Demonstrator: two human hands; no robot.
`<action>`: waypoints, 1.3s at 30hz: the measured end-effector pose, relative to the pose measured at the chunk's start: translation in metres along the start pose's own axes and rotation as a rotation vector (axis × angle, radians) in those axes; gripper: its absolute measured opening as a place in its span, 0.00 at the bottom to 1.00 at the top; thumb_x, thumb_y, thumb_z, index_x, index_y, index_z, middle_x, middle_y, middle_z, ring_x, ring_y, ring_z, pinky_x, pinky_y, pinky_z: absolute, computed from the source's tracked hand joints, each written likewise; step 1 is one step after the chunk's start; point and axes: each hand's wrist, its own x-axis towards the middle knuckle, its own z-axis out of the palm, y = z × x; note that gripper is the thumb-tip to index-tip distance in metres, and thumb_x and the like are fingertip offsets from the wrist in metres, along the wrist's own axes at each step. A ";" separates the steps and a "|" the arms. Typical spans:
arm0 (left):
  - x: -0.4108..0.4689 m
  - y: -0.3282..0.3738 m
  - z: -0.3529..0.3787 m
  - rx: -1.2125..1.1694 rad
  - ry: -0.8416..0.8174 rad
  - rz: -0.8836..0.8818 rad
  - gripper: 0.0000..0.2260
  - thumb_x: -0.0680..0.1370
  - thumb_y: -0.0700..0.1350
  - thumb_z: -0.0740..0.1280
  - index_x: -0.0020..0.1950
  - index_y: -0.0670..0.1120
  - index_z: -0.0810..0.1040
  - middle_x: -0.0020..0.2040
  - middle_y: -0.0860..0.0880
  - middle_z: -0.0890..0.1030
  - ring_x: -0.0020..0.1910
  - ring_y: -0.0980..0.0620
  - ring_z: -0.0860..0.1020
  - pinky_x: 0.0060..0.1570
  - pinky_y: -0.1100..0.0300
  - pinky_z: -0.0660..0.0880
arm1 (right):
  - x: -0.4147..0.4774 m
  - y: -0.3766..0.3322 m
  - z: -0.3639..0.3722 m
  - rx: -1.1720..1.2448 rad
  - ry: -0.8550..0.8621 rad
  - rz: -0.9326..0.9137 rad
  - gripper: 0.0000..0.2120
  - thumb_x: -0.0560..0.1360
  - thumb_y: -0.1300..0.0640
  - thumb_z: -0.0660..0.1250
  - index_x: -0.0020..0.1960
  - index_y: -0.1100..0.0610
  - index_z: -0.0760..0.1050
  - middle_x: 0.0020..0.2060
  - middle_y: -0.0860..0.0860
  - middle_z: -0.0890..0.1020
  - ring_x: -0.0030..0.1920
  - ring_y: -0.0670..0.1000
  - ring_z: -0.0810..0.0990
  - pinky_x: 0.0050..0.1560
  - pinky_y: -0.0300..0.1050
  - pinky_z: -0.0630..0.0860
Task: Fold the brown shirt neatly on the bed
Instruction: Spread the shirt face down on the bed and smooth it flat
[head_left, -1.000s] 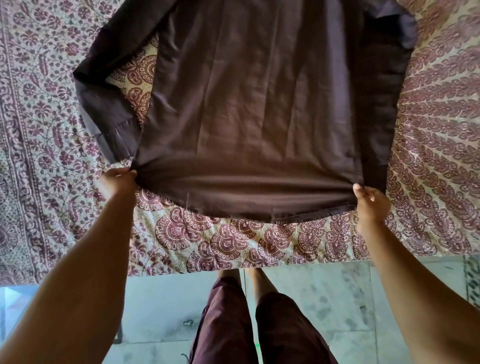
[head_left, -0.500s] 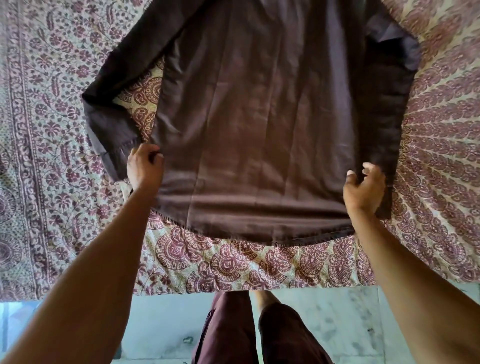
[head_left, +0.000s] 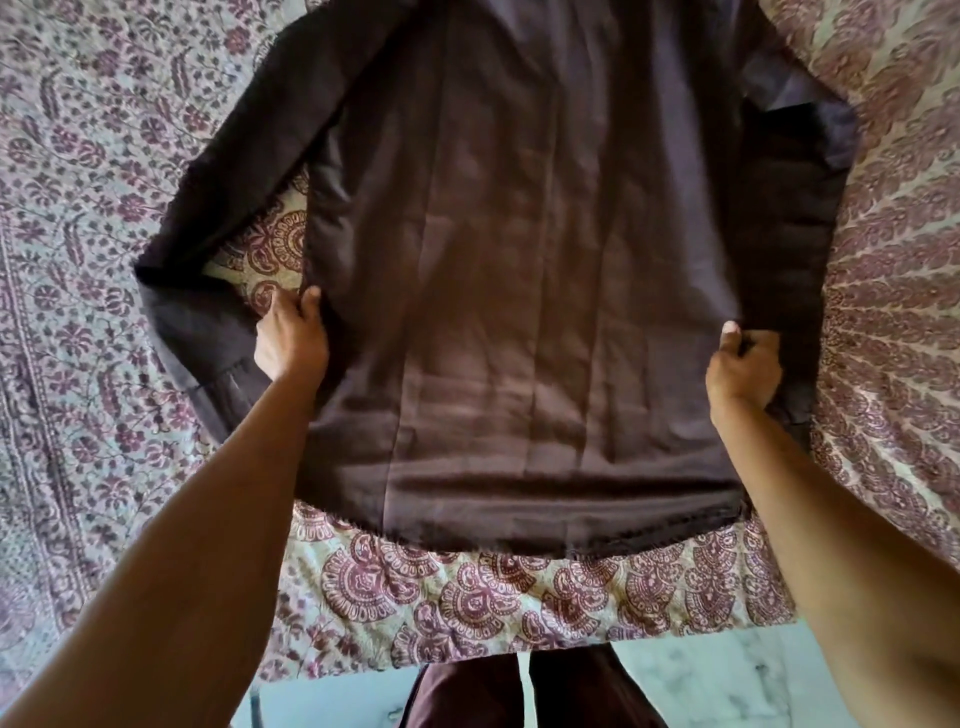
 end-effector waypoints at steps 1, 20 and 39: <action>0.004 -0.001 -0.002 0.024 0.016 0.007 0.20 0.80 0.56 0.55 0.59 0.41 0.72 0.58 0.35 0.77 0.58 0.34 0.74 0.53 0.45 0.70 | 0.000 0.000 0.001 -0.022 0.008 0.004 0.18 0.79 0.50 0.56 0.58 0.65 0.69 0.56 0.64 0.77 0.56 0.63 0.75 0.49 0.52 0.67; -0.065 -0.038 0.052 0.419 -0.179 0.911 0.28 0.78 0.57 0.53 0.75 0.45 0.59 0.75 0.45 0.62 0.73 0.48 0.62 0.71 0.50 0.51 | -0.090 0.036 0.046 -0.551 -0.226 -0.814 0.31 0.77 0.42 0.48 0.74 0.60 0.55 0.74 0.60 0.58 0.73 0.59 0.59 0.71 0.53 0.50; 0.009 0.021 0.047 0.380 -0.139 0.738 0.28 0.78 0.58 0.48 0.76 0.49 0.56 0.77 0.47 0.57 0.75 0.46 0.57 0.73 0.47 0.49 | -0.042 0.006 0.052 -0.512 -0.177 -0.706 0.30 0.78 0.43 0.47 0.74 0.59 0.55 0.73 0.64 0.56 0.73 0.63 0.58 0.72 0.58 0.55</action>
